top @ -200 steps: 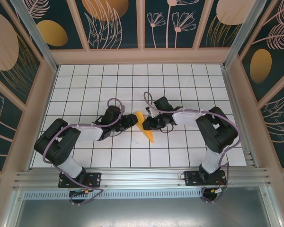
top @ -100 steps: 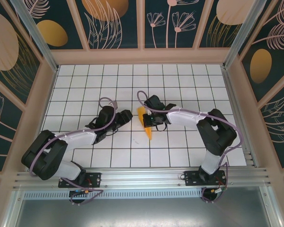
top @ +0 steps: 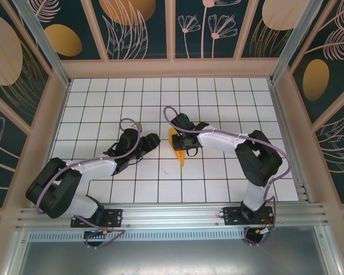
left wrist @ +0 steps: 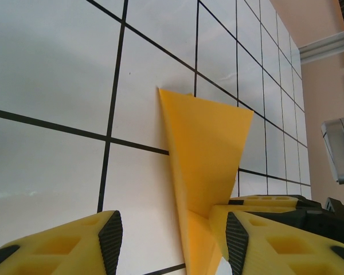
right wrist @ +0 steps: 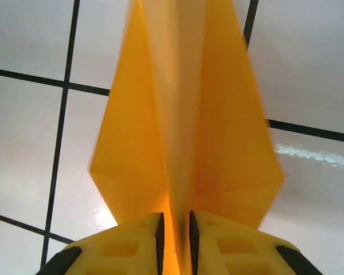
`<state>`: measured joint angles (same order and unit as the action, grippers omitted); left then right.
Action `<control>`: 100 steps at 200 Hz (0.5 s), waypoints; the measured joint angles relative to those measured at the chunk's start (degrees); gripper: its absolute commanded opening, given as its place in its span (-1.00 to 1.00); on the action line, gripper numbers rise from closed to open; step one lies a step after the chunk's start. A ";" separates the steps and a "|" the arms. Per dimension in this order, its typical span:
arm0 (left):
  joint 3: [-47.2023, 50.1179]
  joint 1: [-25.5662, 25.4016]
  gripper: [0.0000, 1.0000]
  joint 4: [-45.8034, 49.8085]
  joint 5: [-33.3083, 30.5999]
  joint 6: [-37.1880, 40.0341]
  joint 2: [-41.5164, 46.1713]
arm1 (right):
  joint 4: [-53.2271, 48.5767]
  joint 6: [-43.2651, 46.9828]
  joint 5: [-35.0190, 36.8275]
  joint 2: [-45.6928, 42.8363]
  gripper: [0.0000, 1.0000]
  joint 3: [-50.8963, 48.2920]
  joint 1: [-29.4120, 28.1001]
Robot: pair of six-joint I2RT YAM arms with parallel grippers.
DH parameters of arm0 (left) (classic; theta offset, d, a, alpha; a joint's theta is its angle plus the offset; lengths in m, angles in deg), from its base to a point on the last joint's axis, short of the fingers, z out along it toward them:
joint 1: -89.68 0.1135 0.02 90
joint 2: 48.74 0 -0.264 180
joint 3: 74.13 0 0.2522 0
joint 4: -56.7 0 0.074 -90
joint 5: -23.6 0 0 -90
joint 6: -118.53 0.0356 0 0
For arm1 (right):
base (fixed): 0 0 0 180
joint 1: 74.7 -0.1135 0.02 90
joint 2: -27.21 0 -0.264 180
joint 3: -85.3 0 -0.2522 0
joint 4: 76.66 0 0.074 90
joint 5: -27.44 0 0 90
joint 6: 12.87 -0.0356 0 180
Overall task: Fold a paper plane with a square sheet of paper (pick it up from the middle)
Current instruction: Move a paper plane to the center of the table.
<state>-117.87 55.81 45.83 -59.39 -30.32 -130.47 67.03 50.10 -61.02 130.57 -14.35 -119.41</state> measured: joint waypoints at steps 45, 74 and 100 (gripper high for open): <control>0.00 0.00 0.08 -0.02 0.04 -0.02 -0.20 | -1.31 0.11 0.61 2.89 -0.27 2.01 -0.24; 0.07 0.00 0.09 -0.02 0.04 -0.02 -0.20 | -2.34 0.33 0.96 5.29 -0.24 3.80 -0.85; 0.11 0.00 0.10 -0.02 0.04 -0.02 -0.20 | -3.08 0.87 1.97 7.43 -0.21 5.22 -1.73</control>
<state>-117.76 55.81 45.81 -59.35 -30.34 -130.67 63.95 50.97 -59.05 138.00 -9.12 -121.13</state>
